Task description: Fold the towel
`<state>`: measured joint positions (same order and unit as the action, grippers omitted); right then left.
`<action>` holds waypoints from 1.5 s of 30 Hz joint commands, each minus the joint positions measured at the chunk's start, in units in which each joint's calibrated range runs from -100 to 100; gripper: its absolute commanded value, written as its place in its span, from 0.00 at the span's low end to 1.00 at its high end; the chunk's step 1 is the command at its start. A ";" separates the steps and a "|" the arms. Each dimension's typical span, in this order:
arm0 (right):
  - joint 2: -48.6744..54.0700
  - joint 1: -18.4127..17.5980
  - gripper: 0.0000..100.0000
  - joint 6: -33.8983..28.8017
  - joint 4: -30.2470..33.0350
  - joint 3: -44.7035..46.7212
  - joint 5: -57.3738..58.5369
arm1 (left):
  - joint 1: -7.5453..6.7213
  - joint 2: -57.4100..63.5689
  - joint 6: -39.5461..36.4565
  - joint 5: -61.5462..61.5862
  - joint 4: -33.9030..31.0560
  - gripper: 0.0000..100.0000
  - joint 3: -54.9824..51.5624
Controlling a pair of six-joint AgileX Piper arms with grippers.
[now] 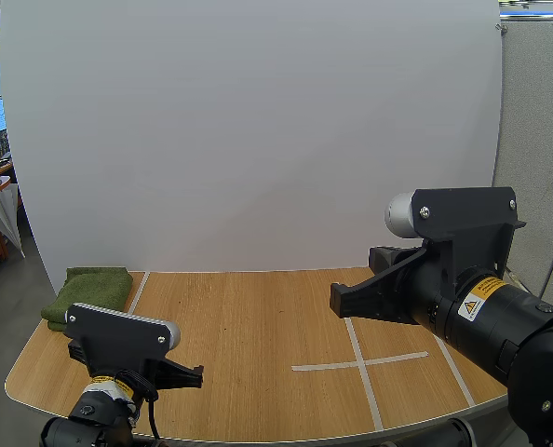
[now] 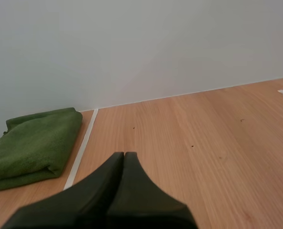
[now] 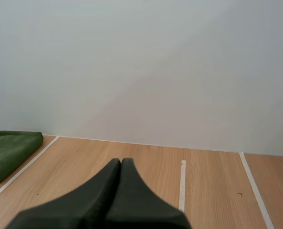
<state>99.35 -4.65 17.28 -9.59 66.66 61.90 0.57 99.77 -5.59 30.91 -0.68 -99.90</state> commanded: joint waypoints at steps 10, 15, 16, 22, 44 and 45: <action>0.44 -0.13 0.00 -0.18 0.02 0.07 -1.10 | -0.16 0.23 -0.32 0.54 -1.34 0.00 -0.10; 0.44 -0.13 0.00 -0.18 -0.53 0.07 -1.08 | -0.16 0.23 -0.32 0.54 -1.34 0.00 -0.10; 0.44 -0.13 0.00 -0.18 -0.75 0.07 -1.24 | -0.16 0.23 -0.32 0.54 -1.34 0.00 -0.10; 0.44 -0.13 0.00 -0.18 5.58 0.07 -3.62 | -0.16 0.23 -0.32 0.54 -1.34 0.00 -0.10; 0.65 2.84 0.00 -0.18 8.26 29.41 -25.27 | -0.16 0.23 -0.32 0.54 -1.34 0.00 -0.10; 0.65 2.84 0.00 -0.18 8.36 29.92 -25.70 | -0.16 0.23 -0.32 0.54 -1.34 0.00 -0.10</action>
<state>99.58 -2.06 17.22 -2.16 92.41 40.75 0.57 99.77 -5.59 31.53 -1.95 -99.90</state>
